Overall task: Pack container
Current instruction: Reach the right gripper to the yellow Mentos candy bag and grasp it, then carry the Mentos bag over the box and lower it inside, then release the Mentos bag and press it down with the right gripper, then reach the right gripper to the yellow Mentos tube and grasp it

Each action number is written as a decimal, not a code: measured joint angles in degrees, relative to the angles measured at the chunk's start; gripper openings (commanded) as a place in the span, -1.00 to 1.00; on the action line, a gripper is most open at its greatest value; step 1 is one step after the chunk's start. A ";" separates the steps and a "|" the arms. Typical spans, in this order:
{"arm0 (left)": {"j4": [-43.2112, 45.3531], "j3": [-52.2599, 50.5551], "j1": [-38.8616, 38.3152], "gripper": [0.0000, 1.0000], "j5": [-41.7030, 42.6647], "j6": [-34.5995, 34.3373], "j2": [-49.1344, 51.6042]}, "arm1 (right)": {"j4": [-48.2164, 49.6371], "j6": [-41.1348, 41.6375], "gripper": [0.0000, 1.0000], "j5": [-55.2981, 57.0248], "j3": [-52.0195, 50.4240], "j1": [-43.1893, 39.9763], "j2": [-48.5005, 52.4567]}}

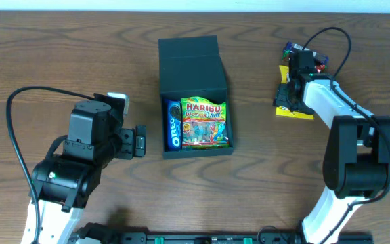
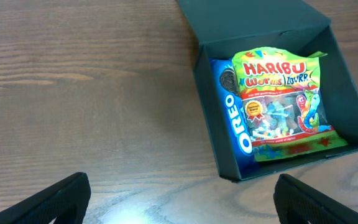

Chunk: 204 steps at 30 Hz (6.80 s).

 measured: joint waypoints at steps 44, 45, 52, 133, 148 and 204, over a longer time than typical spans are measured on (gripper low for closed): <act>0.48 0.00 0.00 0.91 0.00 0.00 0.00 | -42.64 31.28 -0.97 -7.72 32.41 23.85 -0.59; 0.76 0.00 0.00 0.91 0.00 0.00 0.00 | -44.04 33.77 -0.97 -6.40 32.41 25.31 -0.59; 3.23 0.00 0.00 0.91 0.02 0.07 -0.26 | -47.23 49.62 -0.97 -1.75 32.41 35.89 -0.59; 1.16 0.00 0.00 0.91 2.80 3.23 -3.28 | -19.32 13.29 -0.97 -17.11 16.76 33.29 3.28; 0.63 0.00 0.00 0.91 2.80 3.23 -3.28 | -23.93 12.72 -0.97 -12.90 21.20 29.73 -5.44; 0.42 0.00 0.00 0.91 2.80 5.16 -3.28 | -22.86 -16.65 0.36 -6.84 23.32 -13.44 10.12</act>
